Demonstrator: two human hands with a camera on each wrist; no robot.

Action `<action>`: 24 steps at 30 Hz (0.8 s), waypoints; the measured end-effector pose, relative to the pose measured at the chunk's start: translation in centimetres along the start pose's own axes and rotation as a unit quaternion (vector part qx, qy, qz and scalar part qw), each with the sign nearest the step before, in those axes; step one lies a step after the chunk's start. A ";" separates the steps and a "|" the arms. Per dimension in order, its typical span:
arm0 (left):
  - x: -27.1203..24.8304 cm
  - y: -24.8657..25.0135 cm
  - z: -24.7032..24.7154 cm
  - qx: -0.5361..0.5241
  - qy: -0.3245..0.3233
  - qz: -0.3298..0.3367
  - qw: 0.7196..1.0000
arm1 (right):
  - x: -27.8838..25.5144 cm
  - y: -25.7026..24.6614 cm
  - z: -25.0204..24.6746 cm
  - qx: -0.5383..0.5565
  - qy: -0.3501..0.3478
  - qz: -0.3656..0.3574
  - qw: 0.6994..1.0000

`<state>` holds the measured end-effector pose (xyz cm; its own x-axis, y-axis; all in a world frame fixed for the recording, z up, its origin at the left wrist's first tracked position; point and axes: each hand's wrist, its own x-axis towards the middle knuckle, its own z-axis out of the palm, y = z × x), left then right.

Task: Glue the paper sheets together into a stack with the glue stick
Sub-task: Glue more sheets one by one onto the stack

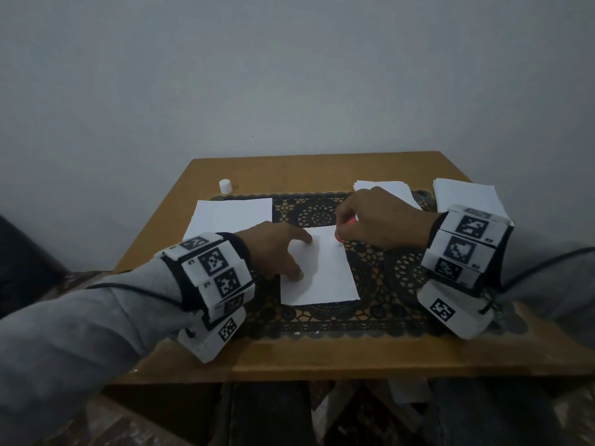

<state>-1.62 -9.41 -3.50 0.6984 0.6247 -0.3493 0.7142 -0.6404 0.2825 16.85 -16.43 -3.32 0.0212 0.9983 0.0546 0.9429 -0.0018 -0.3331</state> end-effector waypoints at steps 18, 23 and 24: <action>0.8 -0.8 0.4 -0.055 0.072 0.010 0.996 | -5.5 -2.5 0.1 0.016 -0.082 -0.033 0.996; 1.8 -0.8 -1.6 -0.298 0.205 0.085 0.928 | -5.5 -2.4 -0.1 0.034 -0.081 -0.024 0.996; 1.9 -0.8 -2.0 -0.321 0.207 0.099 0.919 | -5.5 -2.3 -0.2 0.038 -0.086 -0.023 0.995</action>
<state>-0.77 -6.82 -2.61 0.6810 0.7257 0.0973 0.3596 -0.4472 0.8190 14.63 -21.91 -2.67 -0.0855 0.9924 -0.0883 0.9135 0.0427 -0.4046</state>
